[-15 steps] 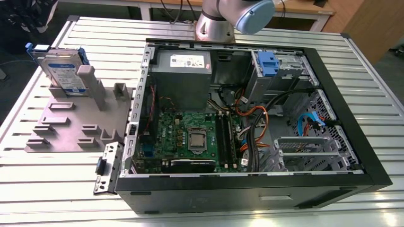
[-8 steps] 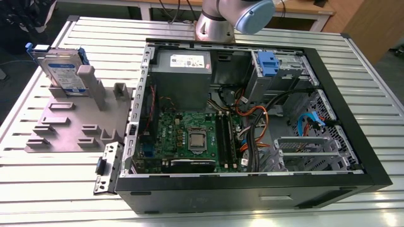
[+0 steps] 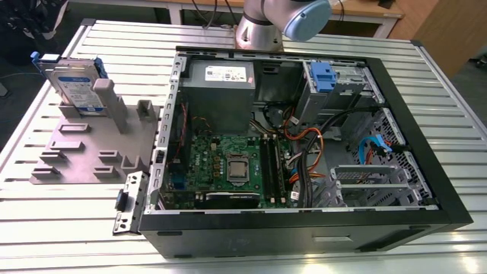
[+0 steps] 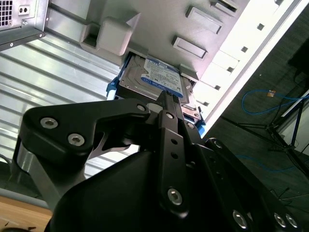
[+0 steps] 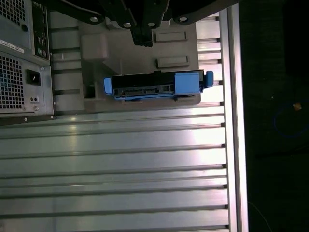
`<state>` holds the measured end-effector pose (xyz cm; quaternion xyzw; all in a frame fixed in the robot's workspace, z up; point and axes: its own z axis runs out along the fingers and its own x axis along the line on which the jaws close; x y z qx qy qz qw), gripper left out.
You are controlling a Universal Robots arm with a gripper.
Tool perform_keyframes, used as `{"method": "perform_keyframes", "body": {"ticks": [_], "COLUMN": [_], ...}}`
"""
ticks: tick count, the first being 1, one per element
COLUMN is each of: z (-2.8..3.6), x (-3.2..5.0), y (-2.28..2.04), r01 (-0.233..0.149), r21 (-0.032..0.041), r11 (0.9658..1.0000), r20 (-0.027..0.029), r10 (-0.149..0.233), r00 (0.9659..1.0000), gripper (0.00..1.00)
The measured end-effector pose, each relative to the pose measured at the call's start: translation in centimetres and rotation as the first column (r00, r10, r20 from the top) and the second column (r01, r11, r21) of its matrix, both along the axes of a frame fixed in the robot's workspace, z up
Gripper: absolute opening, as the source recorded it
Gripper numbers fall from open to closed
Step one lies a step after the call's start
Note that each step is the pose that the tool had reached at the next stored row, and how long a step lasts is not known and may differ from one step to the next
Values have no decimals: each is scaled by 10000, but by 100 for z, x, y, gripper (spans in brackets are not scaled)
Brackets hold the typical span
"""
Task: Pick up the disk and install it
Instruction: 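Reach for the disk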
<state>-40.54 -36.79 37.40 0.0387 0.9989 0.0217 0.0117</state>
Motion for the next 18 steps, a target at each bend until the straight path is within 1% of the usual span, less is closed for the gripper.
{"method": "perform_keyframes", "body": {"ticks": [3,5,7,9,12,16,18], "z": [0,-4,-16,-28,-53,-93,-104], "x": [-1,-26,-61,-118,-210,-316,-337], "y": [2,11,50,106,176,233,251], "r01": [0,0,1,-1,1,-1,1], "r21": [0,0,1,0,1,0,1], "r11": [10000,10000,10000,10000,10000,10000,10000], "r20": [1,0,2,0,-3,-18,-20], "r10": [0,0,-1,1,-1,1,-1], "r00": [10000,10000,10000,10000,10000,10000,10000], "gripper": [11,11,11,11,11,11,11]}}
